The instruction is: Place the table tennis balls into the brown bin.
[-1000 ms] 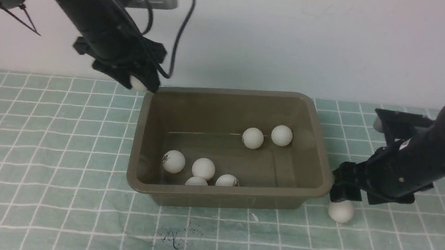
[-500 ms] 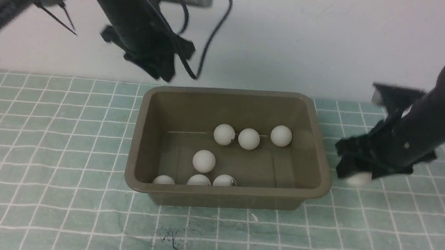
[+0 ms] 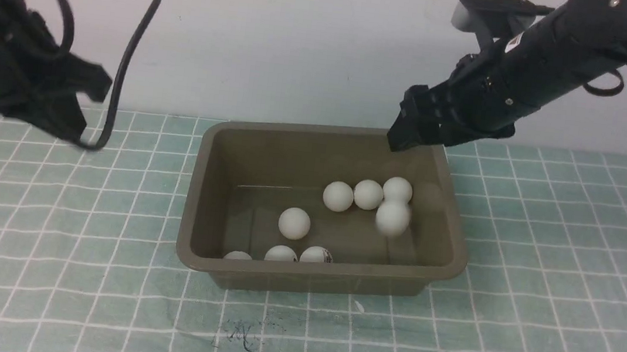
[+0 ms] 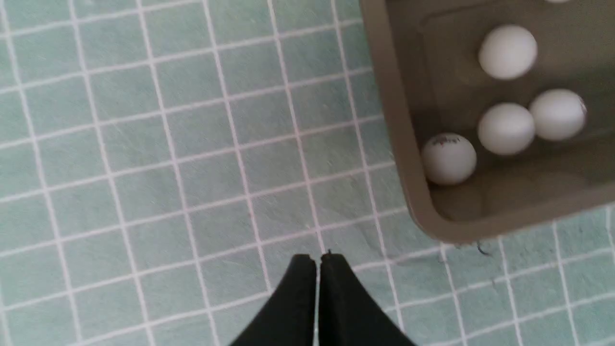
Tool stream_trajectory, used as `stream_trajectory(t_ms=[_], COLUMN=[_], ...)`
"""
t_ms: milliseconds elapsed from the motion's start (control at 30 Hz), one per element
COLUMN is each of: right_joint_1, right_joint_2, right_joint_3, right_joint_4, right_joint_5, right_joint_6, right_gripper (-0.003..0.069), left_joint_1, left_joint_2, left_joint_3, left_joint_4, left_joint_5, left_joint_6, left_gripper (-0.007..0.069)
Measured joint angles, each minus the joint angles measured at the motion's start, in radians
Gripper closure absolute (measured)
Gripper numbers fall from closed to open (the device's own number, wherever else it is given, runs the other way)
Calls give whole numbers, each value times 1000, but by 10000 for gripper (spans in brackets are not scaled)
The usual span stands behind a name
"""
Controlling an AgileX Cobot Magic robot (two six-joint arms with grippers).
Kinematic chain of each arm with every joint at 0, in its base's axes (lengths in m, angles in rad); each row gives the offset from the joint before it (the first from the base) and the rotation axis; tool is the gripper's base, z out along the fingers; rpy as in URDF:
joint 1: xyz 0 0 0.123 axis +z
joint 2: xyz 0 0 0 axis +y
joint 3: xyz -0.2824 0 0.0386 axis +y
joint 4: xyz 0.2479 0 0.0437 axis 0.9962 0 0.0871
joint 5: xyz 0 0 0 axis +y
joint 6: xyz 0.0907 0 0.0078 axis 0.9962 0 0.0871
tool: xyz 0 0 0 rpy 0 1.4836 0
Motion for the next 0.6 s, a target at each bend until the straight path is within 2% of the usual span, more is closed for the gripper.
stream_trajectory(t_ms=[33, 67, 133, 167, 200, 233, 300, 400, 533, 567, 600], right_joint_1=[0, 0, 0, 0, 0, 0, 0, 0, 0, 0, 0], right_joint_2=[-9, -35, -102, -164, -175, -266, -417, -641, -1021, -1039, -1184], right_joint_3=[-19, -32, -36, -35, -32, -10, 60, 219, 623, 643, 774], right_joint_4=[-10, -27, -50, -64, -66, -77, -82, -91, -124, -124, -125], right_joint_5=[16, 28, 41, 56, 59, 65, 36, -99, -492, -512, -646], right_joint_6=[0, 4, 13, 26, 28, 38, 41, 45, 58, 60, 72], right_gripper=[84, 127, 256, 375, 395, 528, 623, 659, 671, 671, 671], left_joint_1=[0, 0, 0, 0, 0, 0, 0, 0, -12, -12, -28], left_joint_2=[-37, -91, -175, -213, -220, -269, -338, -406, -519, -519, -532], left_joint_3=[44, 104, 191, 229, 236, 282, 340, 384, 435, 435, 436], left_joint_4=[-22, -54, -93, -108, -110, -122, -130, -144, -189, -189, -199], left_joint_5=[-15, -49, -92, -116, -116, -141, -177, -216, -311, -311, -326], left_joint_6=[14, 47, 81, 96, 96, 110, 123, 145, 209, 209, 217], left_gripper=[629, 629, 629, 629, 629, 629, 629, 629, 629, 629, 629])
